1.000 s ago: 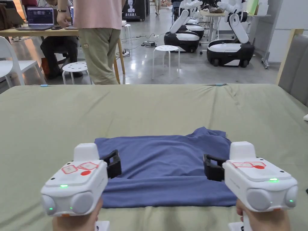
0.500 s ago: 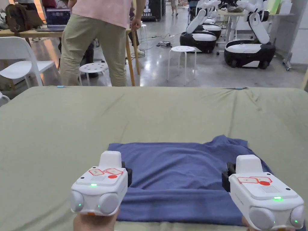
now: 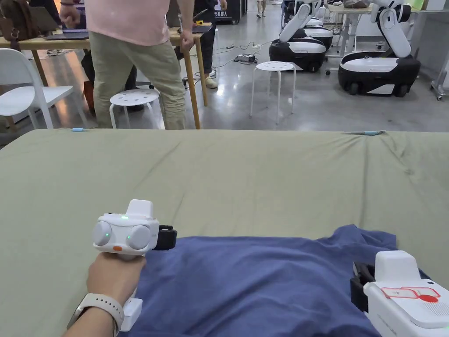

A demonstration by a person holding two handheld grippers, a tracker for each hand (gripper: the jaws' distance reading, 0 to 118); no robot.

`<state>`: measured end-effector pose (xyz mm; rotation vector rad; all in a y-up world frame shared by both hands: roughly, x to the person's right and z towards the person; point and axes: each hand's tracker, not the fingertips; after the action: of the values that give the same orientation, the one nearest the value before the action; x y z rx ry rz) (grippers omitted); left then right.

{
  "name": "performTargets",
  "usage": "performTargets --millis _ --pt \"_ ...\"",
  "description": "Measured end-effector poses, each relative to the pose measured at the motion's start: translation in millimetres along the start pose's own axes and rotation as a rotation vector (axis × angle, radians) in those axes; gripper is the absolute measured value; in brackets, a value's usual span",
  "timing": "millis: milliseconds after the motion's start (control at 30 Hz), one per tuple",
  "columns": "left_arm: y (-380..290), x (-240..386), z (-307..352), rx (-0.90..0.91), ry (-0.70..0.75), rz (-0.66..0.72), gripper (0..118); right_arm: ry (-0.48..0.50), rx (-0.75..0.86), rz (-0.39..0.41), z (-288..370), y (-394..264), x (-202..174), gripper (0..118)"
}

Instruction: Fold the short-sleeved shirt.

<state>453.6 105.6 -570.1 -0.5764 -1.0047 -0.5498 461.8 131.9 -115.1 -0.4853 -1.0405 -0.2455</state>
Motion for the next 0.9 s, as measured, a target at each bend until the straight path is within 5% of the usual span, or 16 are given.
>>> performTargets --millis 100,133,200,233,300,333,400,467,500,533,633,667,733,800,867,900 --pt "7 6 -34 -0.046 -0.019 0.018 94 -0.011 -0.028 -0.014 -15 6 22 0" --pt "7 7 -44 -0.081 -0.030 0.042 83 -0.016 -0.031 -0.033 -17 8 34 0" --pt "2 11 -61 -0.161 -0.070 -0.003 40 -0.058 -0.042 -0.065 -25 15 59 0" --pt "0 16 -59 -0.137 -0.081 -0.028 39 -0.095 -0.063 -0.066 -31 20 73 0" --pt "3 21 -44 -0.074 -0.079 -0.080 0 -0.161 -0.082 -0.061 -48 32 97 0" --pt "1 26 -30 -0.062 -0.078 -0.074 0 -0.172 -0.095 -0.065 -61 39 109 1" --pt "1 32 -12 -0.020 -0.055 -0.084 0 -0.154 -0.163 -0.090 -92 51 127 29" --pt "3 35 3 -0.008 -0.084 -0.078 0 -0.140 -0.210 -0.117 -125 59 138 97" --pt "3 39 9 0.002 -0.085 -0.088 0 -0.137 -0.254 -0.130 -137 60 139 112" --pt "4 42 14 0.011 -0.077 -0.097 0 -0.122 -0.276 -0.148 -149 60 141 114" --pt "6 44 16 -0.002 -0.090 -0.096 0 -0.115 -0.356 -0.132 -177 49 133 95" --pt "5 47 17 -0.006 -0.089 -0.098 0 -0.100 -0.433 -0.120 -189 42 130 73" --pt "4 47 12 -0.020 -0.079 -0.112 0 -0.078 -0.577 -0.122 -199 28 127 61" --pt "3 47 17 -0.025 -0.077 -0.111 0 -0.125 -0.443 -0.081 -185 34 121 53" --pt "4 45 25 -0.018 -0.069 -0.117 0 -0.148 -0.388 -0.047 -169 39 119 6" --pt "4 44 31 -0.012 -0.062 -0.119 0 -0.121 -0.375 -0.059 -162 41 120 6"
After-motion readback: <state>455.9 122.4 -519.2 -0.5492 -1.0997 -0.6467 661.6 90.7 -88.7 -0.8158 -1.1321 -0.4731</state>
